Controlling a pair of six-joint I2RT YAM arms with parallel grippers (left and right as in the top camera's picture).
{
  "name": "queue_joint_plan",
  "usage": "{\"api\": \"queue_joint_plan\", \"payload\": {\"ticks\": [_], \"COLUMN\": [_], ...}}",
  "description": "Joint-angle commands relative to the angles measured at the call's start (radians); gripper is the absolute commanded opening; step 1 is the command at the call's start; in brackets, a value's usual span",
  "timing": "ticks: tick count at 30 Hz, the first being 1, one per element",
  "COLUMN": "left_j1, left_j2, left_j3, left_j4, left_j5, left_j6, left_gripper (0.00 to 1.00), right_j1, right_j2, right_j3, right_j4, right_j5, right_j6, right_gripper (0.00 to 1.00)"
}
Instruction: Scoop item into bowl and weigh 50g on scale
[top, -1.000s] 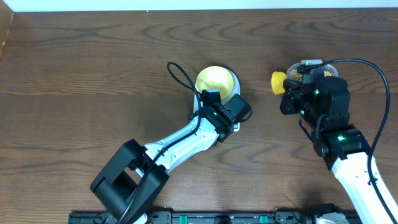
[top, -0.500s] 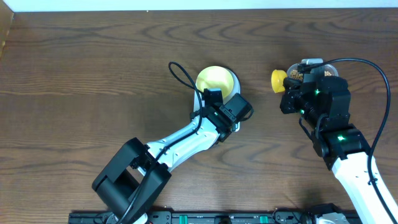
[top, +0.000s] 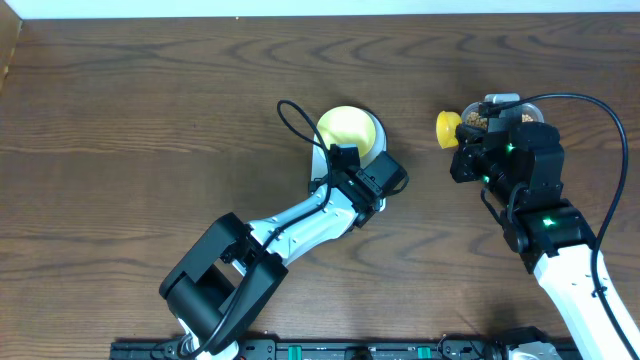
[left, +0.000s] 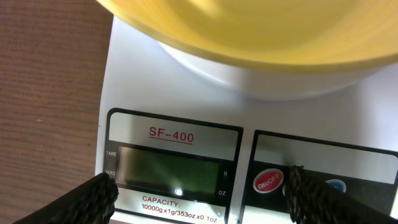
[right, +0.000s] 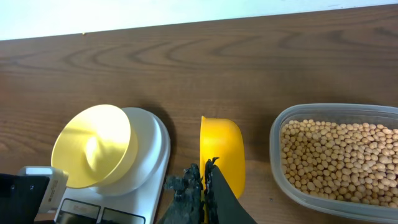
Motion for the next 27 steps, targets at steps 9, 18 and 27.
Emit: {"api": "queue_joint_plan", "payload": {"ticks": [9, 18, 27], "left_j1": [0.004, 0.004, 0.006], "left_j2": [0.019, 0.019, 0.019], "left_j3": [-0.008, -0.008, -0.008], "left_j4": [-0.008, -0.017, -0.014], "left_j5": [-0.040, -0.051, -0.069], "left_j6": [0.006, 0.007, 0.006], "left_gripper": [0.89, 0.88, 0.88], "right_j1": [-0.001, -0.001, -0.001], "right_j2": [-0.008, -0.008, -0.008], "right_j3": [0.016, 0.016, 0.016], "right_j4": [0.003, 0.004, 0.003], "right_j5": [0.007, 0.007, 0.007], "right_j6": [-0.015, -0.014, -0.014], "right_gripper": [0.01, 0.01, 0.01]}}
